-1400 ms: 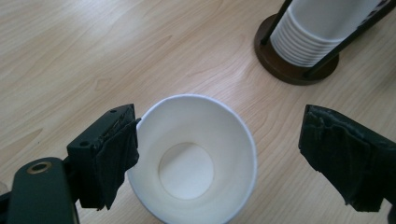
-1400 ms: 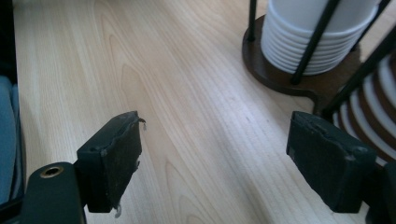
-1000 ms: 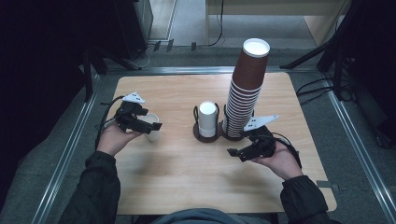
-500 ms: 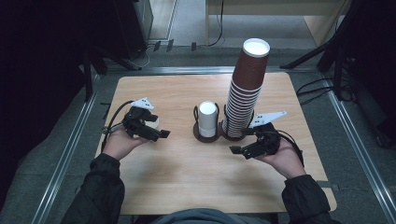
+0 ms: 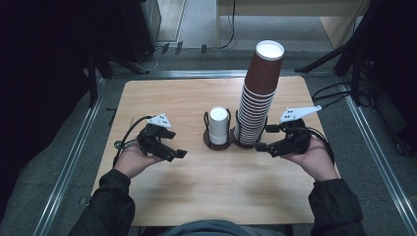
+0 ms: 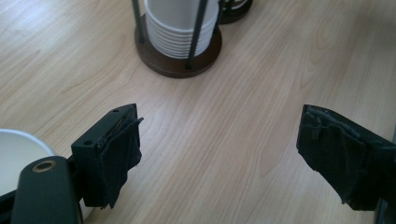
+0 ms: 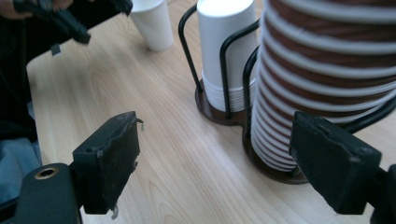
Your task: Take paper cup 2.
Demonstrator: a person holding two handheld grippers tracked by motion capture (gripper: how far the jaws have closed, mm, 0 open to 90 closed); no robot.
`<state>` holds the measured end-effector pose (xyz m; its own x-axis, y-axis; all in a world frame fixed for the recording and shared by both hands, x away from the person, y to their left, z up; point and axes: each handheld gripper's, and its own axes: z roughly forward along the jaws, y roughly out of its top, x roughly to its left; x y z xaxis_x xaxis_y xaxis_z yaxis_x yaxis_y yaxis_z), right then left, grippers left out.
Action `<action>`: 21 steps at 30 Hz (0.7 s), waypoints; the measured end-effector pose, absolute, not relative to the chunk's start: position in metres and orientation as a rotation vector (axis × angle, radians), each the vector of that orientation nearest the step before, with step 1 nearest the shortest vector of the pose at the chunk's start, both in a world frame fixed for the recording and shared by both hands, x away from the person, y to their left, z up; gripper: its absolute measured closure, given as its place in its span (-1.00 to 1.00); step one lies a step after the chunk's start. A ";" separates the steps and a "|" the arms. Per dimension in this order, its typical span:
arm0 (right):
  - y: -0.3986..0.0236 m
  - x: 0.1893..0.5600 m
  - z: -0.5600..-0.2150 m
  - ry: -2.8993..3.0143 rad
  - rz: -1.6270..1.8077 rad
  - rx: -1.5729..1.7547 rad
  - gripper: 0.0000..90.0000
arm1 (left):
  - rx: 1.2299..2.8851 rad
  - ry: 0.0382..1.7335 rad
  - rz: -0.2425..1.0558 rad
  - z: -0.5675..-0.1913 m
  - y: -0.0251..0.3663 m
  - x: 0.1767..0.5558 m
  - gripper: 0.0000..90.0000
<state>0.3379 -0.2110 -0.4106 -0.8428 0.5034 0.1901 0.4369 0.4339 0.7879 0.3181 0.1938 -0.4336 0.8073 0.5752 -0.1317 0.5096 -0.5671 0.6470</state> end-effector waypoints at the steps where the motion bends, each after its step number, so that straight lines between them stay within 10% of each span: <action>1: -0.214 0.339 -0.407 2.598 1.386 0.846 -0.64 | 2.290 0.792 0.118 -0.434 0.193 0.317 -0.70; 21: -0.242 0.368 -0.329 2.537 1.346 0.768 -0.64 | 2.293 0.739 0.053 -0.446 0.184 0.307 -0.69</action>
<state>0.3685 -0.2422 -0.3292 -0.8533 0.5137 0.0895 0.3621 0.4604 0.8105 0.3066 0.1841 -0.4460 0.8351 0.5238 -0.1684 0.4943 -0.5800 0.6475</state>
